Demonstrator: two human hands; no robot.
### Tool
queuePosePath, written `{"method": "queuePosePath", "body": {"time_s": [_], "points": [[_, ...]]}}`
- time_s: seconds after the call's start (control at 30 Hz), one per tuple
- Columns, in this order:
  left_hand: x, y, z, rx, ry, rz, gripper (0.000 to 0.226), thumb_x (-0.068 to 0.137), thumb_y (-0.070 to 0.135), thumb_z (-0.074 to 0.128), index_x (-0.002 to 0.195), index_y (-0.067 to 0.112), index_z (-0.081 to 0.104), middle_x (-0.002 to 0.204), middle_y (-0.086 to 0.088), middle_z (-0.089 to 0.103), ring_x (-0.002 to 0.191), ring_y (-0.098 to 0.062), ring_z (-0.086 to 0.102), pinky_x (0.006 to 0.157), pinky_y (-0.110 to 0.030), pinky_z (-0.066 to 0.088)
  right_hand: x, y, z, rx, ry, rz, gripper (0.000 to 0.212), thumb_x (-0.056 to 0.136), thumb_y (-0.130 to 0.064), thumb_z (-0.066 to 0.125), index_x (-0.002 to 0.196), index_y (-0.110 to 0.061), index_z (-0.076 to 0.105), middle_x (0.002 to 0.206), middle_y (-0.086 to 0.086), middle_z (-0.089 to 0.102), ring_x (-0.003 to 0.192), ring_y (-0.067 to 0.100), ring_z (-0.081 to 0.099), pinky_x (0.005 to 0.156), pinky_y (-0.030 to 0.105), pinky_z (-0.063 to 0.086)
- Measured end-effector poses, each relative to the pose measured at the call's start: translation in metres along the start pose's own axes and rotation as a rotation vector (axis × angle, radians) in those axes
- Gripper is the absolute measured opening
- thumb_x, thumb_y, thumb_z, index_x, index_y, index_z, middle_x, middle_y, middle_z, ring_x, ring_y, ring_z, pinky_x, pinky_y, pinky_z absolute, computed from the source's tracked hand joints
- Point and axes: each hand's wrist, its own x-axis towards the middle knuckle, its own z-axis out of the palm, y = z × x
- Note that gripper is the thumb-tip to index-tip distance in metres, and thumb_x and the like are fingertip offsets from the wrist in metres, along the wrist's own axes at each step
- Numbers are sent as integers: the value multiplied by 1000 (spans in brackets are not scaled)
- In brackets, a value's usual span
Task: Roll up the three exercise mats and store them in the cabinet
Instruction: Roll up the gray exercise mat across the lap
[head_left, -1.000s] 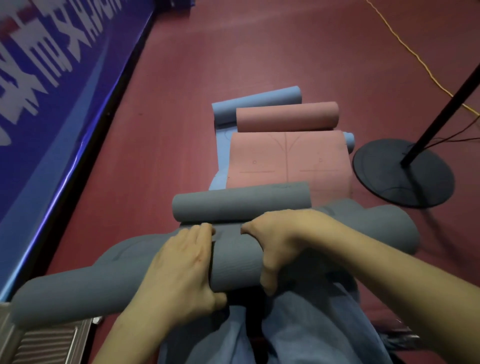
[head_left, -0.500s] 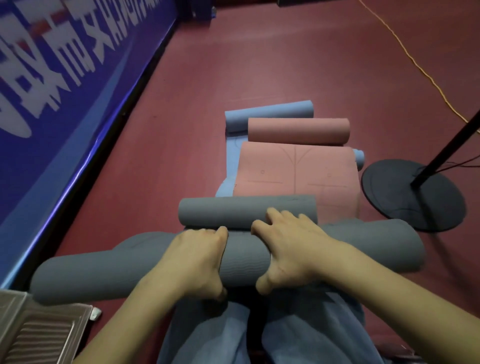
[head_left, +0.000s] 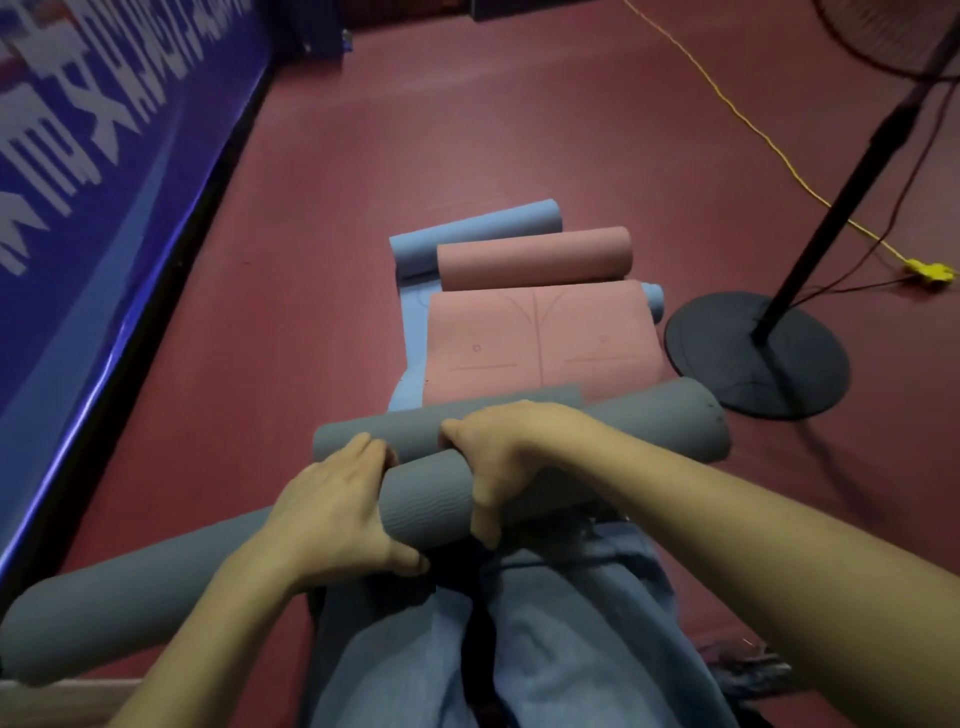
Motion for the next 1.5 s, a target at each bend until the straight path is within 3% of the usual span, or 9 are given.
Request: {"method": "queuePosePath", "body": {"time_s": [0.07, 0.13, 0.3, 0.5, 0.6, 0.73, 0.93, 1.23, 1.5], "points": [[-1, -3, -1, 30, 35, 34, 83, 43, 91, 64, 103, 37, 45, 97, 18, 47, 88, -9, 56, 72, -33, 45, 6, 3, -3, 93, -57, -2, 81, 56, -36, 95, 124, -25, 51, 112, -5, 61, 94, 19, 63, 65, 31, 51], [-1, -4, -4, 80, 35, 46, 90, 42, 98, 61, 109, 38, 49, 102, 19, 52, 95, -8, 59, 78, -32, 47, 14, 5, -6, 163, -114, 7, 79, 57, -32, 96, 122, -23, 52, 114, -2, 63, 98, 21, 65, 75, 34, 59], [1, 0, -1, 167, -20, -5, 119, 35, 93, 70, 132, 28, 44, 124, 9, 64, 114, -18, 63, 89, -35, 50, 23, 5, -6, 204, -144, 0, 86, 47, -34, 96, 120, -22, 53, 113, 1, 64, 99, 24, 67, 86, 41, 60], [19, -2, -18, 93, -127, -6, 73, 38, 69, 79, 97, 31, 60, 86, 12, 62, 81, -16, 62, 72, -33, 55, 16, 13, -3, 188, 2, -24, 65, 54, -51, 91, 107, -32, 58, 97, -14, 62, 90, 14, 63, 70, 32, 51], [28, -2, -26, 7, -203, -8, 71, 38, 62, 87, 98, 30, 65, 87, 13, 65, 79, -9, 61, 73, -29, 56, 15, 15, -5, 153, 24, 16, 70, 48, -59, 87, 109, -35, 61, 97, -15, 64, 92, 15, 64, 78, 34, 55], [26, -2, -21, 50, -161, 8, 74, 39, 65, 84, 100, 30, 64, 90, 12, 67, 84, -14, 63, 75, -29, 54, 9, 13, 2, 39, 122, 14, 85, 45, -70, 79, 121, -36, 61, 106, -12, 68, 98, 21, 64, 88, 38, 55], [14, 0, -27, 38, -173, -9, 72, 40, 61, 86, 102, 31, 64, 92, 11, 67, 84, -14, 64, 76, -31, 57, -2, 2, 5, 45, 119, 46, 78, 45, -73, 78, 112, -37, 59, 92, -16, 63, 90, 19, 62, 76, 34, 52], [-36, 12, -28, 86, -180, 8, 69, 40, 61, 84, 98, 31, 63, 89, 10, 65, 80, -14, 63, 73, -35, 59, -32, -20, 28, 59, 68, 29, 75, 47, -71, 80, 107, -30, 59, 100, -8, 66, 88, 19, 64, 78, 36, 56], [-64, 40, -13, 112, -203, 45, 66, 40, 64, 82, 91, 28, 62, 87, 7, 65, 79, -18, 63, 71, -37, 59, -75, -17, 49, 73, 48, 6, 73, 48, -69, 83, 107, -36, 55, 101, -14, 64, 92, 17, 62, 84, 38, 55]]}}
